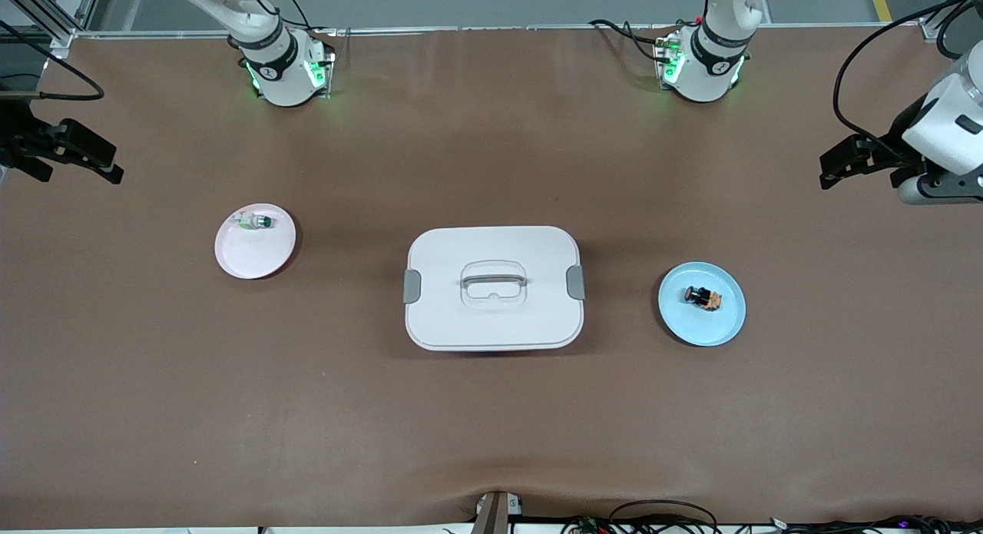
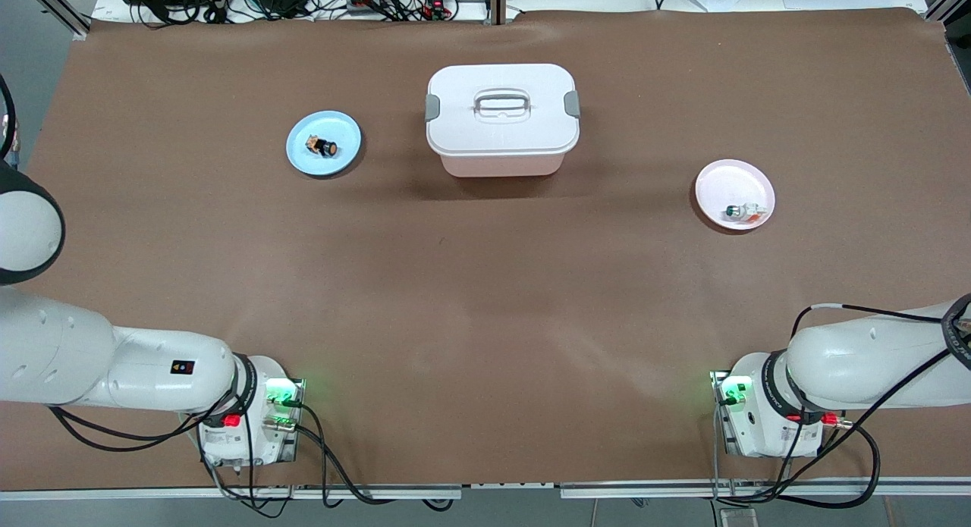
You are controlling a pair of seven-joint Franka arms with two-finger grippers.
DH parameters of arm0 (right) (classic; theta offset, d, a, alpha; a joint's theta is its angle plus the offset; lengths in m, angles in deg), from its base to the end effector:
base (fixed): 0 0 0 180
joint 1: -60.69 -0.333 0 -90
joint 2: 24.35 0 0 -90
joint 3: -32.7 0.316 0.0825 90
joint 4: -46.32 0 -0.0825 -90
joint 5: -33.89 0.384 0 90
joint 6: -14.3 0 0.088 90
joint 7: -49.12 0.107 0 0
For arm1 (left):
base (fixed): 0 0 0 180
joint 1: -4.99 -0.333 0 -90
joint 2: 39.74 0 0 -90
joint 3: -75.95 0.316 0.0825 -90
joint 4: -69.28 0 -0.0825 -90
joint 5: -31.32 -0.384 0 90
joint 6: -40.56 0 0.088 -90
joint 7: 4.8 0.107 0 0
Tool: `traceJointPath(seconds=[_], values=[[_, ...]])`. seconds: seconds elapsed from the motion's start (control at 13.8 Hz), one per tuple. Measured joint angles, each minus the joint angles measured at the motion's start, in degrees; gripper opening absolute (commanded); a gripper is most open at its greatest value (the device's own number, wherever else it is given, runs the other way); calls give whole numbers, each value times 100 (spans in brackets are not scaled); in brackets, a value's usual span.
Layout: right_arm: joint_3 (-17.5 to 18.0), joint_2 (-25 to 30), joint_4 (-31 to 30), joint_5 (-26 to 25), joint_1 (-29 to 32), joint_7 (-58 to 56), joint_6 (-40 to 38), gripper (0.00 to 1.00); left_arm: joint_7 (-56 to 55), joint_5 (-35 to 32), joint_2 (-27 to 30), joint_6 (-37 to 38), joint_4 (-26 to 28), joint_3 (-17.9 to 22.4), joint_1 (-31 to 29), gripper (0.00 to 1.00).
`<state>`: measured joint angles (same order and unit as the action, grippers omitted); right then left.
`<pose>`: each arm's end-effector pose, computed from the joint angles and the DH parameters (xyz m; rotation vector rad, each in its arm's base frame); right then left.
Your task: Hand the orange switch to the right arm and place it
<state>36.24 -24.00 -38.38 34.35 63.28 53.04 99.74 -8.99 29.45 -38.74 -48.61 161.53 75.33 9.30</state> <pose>0.5445 0.0101 0.6641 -3.1320 0.0801 -0.0292 0.5450 -0.0435 0.6144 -3.1055 0.0202 0.0521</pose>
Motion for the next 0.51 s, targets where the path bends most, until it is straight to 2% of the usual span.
traceJointPath(seconds=[0.51], values=[[-41, 0, -2, -25, 6, 0, -14, 100, 15, 1, -1, 0, -65, 0, 1, 100]])
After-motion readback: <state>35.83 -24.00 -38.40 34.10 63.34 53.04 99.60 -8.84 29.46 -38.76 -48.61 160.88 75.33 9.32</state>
